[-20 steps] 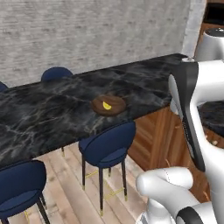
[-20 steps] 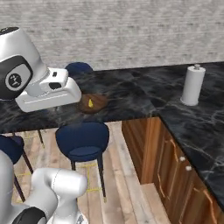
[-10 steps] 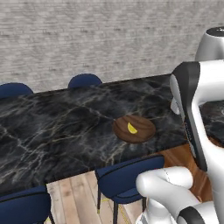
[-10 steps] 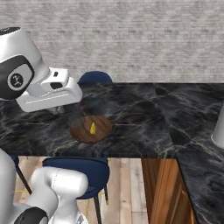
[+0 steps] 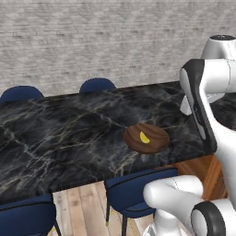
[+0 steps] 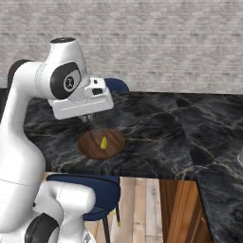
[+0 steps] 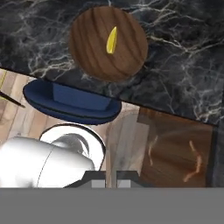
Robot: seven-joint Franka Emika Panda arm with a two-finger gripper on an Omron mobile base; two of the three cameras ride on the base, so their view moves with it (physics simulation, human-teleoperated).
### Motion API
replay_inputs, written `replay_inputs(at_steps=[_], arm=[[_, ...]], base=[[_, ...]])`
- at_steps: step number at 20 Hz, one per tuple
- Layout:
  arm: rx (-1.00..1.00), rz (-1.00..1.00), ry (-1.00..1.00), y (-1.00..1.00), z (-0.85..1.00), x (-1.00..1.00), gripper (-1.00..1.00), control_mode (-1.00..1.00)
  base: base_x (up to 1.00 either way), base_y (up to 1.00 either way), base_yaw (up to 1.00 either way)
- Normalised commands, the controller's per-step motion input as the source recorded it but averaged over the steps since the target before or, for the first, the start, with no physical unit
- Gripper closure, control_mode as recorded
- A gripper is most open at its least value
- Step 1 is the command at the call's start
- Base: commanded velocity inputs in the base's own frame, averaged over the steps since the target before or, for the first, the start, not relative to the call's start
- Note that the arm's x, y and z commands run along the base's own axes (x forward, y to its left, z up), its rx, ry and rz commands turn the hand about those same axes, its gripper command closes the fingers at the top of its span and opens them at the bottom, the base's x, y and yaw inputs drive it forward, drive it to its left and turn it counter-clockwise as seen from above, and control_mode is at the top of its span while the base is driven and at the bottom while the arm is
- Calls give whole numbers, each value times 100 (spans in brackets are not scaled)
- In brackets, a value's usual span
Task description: There is a bowl on the dining counter. Grab a lemon wedge from the fridge and place it in the bowl. Then get the liquor bottle and glass cup from the cabinet and place them next to the bowl.
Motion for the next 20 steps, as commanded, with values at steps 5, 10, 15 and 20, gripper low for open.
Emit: replay_inputs(at_steps=[5, 10, 15, 20], arm=[[3, 17, 8, -52, -66, 100, 100, -100], [5, 19, 7, -48, -62, 100, 100, -100], [1, 13, 10, -24, -64, 86, 100, -100], [0, 11, 13, -9, -56, 80, 100, -100]], base=[[0, 0, 0], [0, 0, 0], [0, 0, 0], [0, 0, 0]])
